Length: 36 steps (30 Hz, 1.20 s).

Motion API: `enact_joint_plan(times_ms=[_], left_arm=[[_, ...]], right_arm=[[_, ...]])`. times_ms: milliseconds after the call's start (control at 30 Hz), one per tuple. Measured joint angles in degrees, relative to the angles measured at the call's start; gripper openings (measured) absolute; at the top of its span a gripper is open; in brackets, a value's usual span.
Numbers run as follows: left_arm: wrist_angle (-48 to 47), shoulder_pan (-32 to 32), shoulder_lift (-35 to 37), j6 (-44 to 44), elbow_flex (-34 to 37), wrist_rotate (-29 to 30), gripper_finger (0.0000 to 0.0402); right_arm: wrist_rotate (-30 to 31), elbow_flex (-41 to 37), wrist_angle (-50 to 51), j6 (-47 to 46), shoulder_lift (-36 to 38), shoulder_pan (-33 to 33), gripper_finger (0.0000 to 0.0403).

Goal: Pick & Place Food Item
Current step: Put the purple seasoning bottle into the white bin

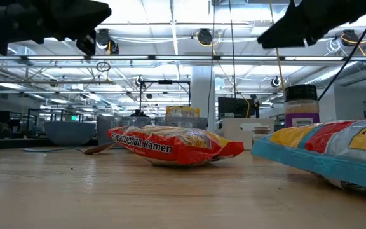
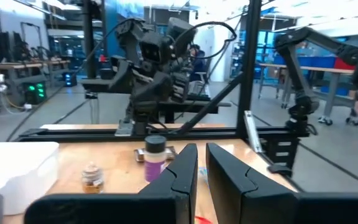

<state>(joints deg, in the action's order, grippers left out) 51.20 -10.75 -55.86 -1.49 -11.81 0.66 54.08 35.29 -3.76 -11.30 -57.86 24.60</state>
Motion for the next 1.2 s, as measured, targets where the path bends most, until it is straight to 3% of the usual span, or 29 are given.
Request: enact_joint_plan(times_ms=[267,400,567,733,800,1000,1200], left_arm=[[0.2,4.4,0.0,-1.7,-0.8,0.0,0.0037],[0.0,5.0,0.0,-2.5,-0.9,0.0,0.0037],[-0.5,5.1,0.0,-2.0,-0.9,-0.1,0.0037],[-0.5,5.1,-1.0,-1.7,-0.9,-0.1,0.0037],[-0.5,5.1,-1.4,-1.5,-0.9,-0.1,0.0037],[-0.5,6.5,-3.8,-3.5,-2.0,-0.5,0.0046],[-1.8,7.7,-7.7,-4.7,-6.0,-3.6,0.0127]], right_arm=[[-18.8,0.0,2.5,-1.8,0.0,-4.7,0.0325],[-21.0,-0.9,2.9,-5.5,0.0,-1.6,0.0337],[-10.8,-8.0,-3.6,-12.3,0.2,6.1,0.0336],[4.7,-17.8,-21.4,-10.9,0.2,14.9,0.0335],[8.3,-21.5,-28.9,-9.3,0.2,17.2,0.0334],[10.5,-29.6,-38.5,-13.8,0.2,19.0,0.0330],[10.4,-31.3,-38.0,-18.4,0.1,19.0,0.0330]])
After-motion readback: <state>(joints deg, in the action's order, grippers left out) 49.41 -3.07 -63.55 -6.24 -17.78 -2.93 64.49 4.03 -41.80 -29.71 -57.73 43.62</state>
